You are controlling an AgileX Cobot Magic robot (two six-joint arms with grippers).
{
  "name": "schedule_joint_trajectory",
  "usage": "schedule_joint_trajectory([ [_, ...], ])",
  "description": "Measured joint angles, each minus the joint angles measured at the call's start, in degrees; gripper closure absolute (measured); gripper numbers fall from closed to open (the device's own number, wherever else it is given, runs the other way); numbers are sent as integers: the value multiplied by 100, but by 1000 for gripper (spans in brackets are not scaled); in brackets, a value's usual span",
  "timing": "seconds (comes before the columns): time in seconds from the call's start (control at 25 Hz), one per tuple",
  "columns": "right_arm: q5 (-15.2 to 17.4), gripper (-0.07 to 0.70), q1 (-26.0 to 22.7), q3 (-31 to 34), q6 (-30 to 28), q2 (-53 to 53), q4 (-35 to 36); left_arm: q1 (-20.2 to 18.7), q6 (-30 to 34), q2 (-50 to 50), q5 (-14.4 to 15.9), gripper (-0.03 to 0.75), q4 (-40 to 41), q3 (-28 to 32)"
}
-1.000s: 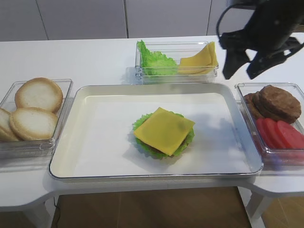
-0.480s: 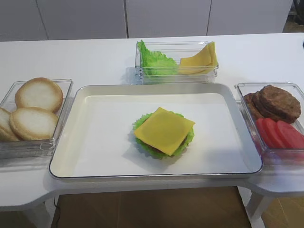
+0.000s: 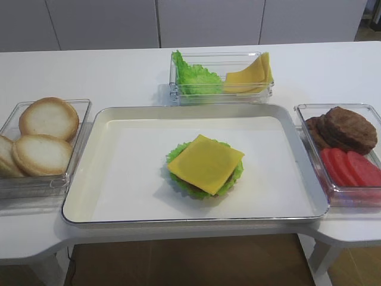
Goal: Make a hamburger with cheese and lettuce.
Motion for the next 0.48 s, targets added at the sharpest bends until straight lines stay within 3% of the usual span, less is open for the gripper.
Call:
schedule_joint_trajectory([
  [0.48, 36, 213, 0, 1666, 11, -2213, 266, 0, 0, 0, 0, 309, 0, 0],
])
